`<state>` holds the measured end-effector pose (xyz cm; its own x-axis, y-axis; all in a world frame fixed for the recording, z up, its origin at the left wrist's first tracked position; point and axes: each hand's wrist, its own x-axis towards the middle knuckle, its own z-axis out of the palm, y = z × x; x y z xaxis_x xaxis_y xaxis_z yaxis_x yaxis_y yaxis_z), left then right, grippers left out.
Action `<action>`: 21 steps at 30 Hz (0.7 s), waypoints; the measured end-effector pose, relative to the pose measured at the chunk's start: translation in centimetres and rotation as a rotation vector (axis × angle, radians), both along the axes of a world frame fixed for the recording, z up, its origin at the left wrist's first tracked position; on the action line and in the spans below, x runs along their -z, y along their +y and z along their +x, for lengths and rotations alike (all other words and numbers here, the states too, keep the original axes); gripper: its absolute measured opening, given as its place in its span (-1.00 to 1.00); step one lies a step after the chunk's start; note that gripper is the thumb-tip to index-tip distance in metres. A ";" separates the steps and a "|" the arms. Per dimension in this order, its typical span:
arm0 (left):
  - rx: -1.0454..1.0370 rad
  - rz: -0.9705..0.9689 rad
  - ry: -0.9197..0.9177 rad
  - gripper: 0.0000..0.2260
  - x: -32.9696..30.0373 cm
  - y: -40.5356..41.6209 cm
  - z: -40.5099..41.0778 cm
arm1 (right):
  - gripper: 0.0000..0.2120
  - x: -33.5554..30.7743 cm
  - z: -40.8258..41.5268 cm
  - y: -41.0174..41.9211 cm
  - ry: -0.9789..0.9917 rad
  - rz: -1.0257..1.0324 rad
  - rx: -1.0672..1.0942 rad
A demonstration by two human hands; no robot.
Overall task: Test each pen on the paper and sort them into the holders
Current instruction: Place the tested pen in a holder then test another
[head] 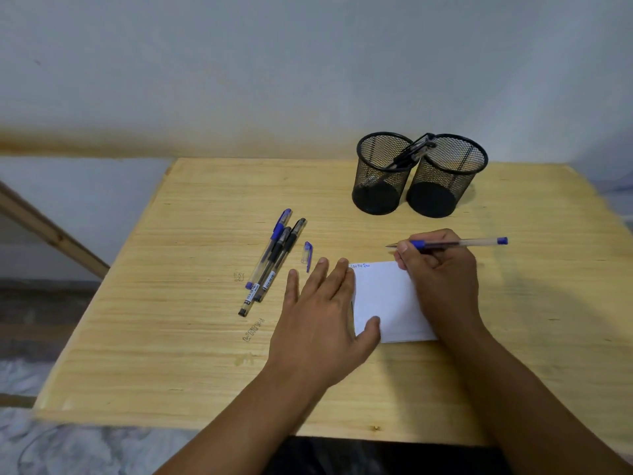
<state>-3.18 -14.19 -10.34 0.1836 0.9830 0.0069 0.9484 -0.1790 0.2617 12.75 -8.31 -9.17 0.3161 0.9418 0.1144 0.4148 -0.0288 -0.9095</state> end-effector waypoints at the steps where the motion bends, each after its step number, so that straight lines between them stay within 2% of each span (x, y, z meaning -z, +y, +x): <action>1: -0.005 0.007 -0.001 -0.31 0.0 0.0 0.0 | -0.93 -0.5 0.0 -0.1 -0.010 0.018 0.001; 6: 0.003 0.041 -0.072 -0.34 0.0 -0.2 0.0 | -0.89 -2.2 0.7 -1.3 0.083 0.101 0.002; 10: -0.086 0.186 -0.358 -0.53 -1.0 -0.1 -0.7 | -0.90 -2.5 1.4 -2.5 0.170 0.072 0.010; 11: -0.112 0.233 -0.377 -0.59 -1.0 0.4 -1.1 | -0.90 -2.5 1.5 -2.9 0.204 0.057 0.006; 13: -0.144 0.282 -0.292 -0.62 -0.8 2.5 -2.3 | -0.91 -2.4 1.8 -3.6 0.252 0.022 -0.009; 16: -0.147 0.189 -0.094 -0.59 -1.3 5.9 -4.6 | -0.89 -2.3 2.1 -4.8 0.261 -0.002 -0.028; 21: 0.153 -0.061 0.167 -0.55 -4.6 8.1 -6.8 | -0.89 -2.2 2.6 -6.1 0.307 -0.010 -0.053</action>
